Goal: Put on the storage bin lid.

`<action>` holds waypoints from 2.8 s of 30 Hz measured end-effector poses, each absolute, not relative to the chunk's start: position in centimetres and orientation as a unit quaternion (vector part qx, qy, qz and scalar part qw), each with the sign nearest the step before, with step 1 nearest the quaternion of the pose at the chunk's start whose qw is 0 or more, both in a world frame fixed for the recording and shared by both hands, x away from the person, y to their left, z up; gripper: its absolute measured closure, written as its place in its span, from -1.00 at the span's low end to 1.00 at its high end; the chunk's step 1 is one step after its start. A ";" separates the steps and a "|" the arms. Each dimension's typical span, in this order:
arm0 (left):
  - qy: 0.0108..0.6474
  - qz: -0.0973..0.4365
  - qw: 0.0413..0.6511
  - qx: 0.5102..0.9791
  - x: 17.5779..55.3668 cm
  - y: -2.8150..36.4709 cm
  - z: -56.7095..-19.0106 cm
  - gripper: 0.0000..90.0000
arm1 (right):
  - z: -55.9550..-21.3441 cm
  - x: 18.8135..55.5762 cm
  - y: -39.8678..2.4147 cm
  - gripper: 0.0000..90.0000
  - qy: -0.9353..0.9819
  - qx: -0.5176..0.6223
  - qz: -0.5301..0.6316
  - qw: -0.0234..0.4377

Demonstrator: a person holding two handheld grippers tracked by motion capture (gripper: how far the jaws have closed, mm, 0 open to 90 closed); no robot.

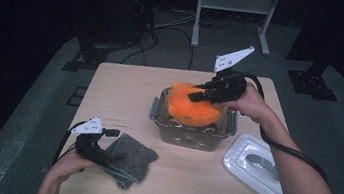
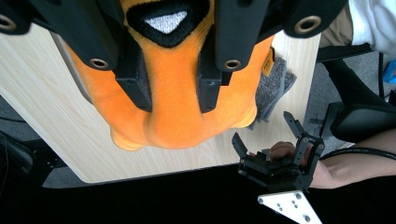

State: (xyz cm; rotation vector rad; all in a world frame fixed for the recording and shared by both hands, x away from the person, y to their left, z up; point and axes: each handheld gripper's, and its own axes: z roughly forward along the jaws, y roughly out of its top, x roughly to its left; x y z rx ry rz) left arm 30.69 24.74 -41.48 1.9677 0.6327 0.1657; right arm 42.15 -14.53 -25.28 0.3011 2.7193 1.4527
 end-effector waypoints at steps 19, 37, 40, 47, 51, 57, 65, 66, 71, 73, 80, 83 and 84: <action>0.263 0.070 0.510 0.816 30.7 24.9 -41.4 -0.90 | -25.6 43.3 -14.0 0.55 0.879 0.099 0.466 0.022; 0.263 0.070 0.511 0.816 30.6 25.1 -41.4 -0.90 | -26.5 44.7 -13.9 0.54 0.881 0.109 0.461 0.019; 0.262 0.070 0.511 0.816 30.6 25.1 -41.4 -0.90 | -26.8 44.9 -13.9 0.54 0.881 0.111 0.459 0.018; 0.263 0.068 0.511 0.816 30.6 25.1 -41.4 -0.90 | -27.4 45.3 -14.0 0.54 0.883 0.115 0.455 0.013; 0.264 0.068 0.511 0.816 30.5 25.1 -41.5 -0.90 | -27.7 45.6 -14.0 0.54 0.882 0.119 0.455 0.012; 0.263 0.070 0.511 0.815 30.5 25.2 -41.4 -0.90 | -28.2 46.0 -13.9 0.54 0.884 0.120 0.452 0.012; 0.265 0.072 0.513 0.813 30.4 25.3 -41.3 -0.90 | -29.3 46.4 -14.0 0.54 0.885 0.128 0.448 0.008; 0.264 0.072 0.513 0.814 30.4 25.3 -41.3 -0.90 | -29.5 46.5 -14.0 0.54 0.885 0.130 0.448 0.006; 0.264 0.072 0.511 0.815 30.3 25.3 -41.3 -0.90 | -30.4 46.8 -14.0 0.54 0.886 0.135 0.444 0.000; 0.265 0.072 0.512 0.814 30.3 25.3 -41.3 -0.90 | -30.8 47.0 -14.1 0.54 0.886 0.136 0.444 -0.001; 0.265 0.072 0.512 0.814 30.3 25.4 -41.3 -0.90 | -31.9 47.2 -14.0 0.54 0.886 0.142 0.441 -0.008; 0.265 0.072 0.512 0.814 30.3 25.4 -41.3 -0.90 | -32.3 47.3 -13.9 0.54 0.887 0.145 0.438 -0.010; 0.265 0.072 0.512 0.814 30.2 25.4 -41.3 -0.90 | -32.5 47.4 -13.9 0.53 0.888 0.145 0.436 -0.009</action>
